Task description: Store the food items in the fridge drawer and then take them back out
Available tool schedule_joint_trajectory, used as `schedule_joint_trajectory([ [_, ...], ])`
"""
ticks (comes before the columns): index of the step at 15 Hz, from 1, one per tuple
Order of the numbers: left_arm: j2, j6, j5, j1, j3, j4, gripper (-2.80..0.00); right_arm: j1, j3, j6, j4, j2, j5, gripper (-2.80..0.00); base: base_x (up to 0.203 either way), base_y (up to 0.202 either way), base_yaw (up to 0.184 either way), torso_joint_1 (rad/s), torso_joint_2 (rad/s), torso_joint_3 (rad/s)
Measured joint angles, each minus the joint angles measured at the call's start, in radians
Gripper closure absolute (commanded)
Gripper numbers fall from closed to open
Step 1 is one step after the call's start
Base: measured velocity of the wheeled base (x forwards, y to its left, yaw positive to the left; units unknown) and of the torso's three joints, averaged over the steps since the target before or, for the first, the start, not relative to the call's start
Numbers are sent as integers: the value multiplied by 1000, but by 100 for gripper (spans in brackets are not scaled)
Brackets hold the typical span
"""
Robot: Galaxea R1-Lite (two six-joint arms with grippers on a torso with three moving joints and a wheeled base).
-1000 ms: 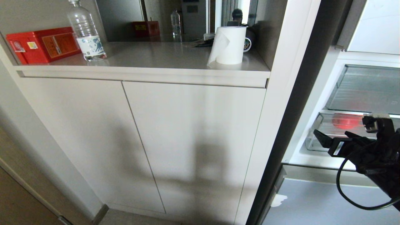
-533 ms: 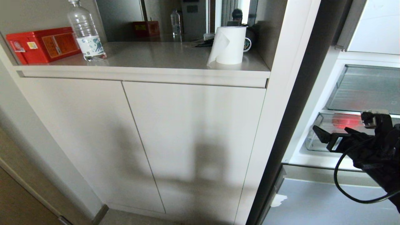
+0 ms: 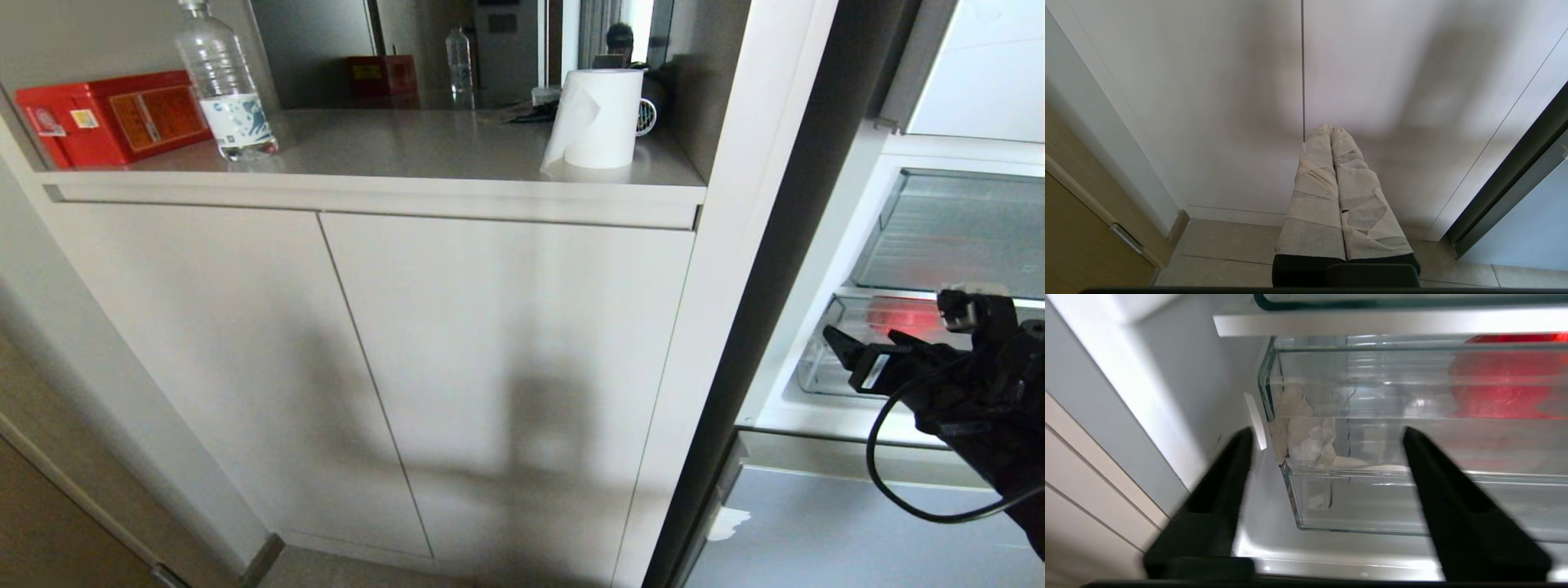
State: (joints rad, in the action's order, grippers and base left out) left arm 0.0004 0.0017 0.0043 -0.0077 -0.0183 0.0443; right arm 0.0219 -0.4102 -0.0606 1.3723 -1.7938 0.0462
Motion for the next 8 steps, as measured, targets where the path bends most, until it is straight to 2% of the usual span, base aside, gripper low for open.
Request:
schedule_joint_trajectory([
  [4,0,0,0,0,0,0,0,-9,-10,-19,0,-10,-3,0,0,0,0,0,0,0],
  [8,0,0,0,1,0,0,0,-61,-21,-29,0,-17,2,0,0,0,0,0,0,0],
])
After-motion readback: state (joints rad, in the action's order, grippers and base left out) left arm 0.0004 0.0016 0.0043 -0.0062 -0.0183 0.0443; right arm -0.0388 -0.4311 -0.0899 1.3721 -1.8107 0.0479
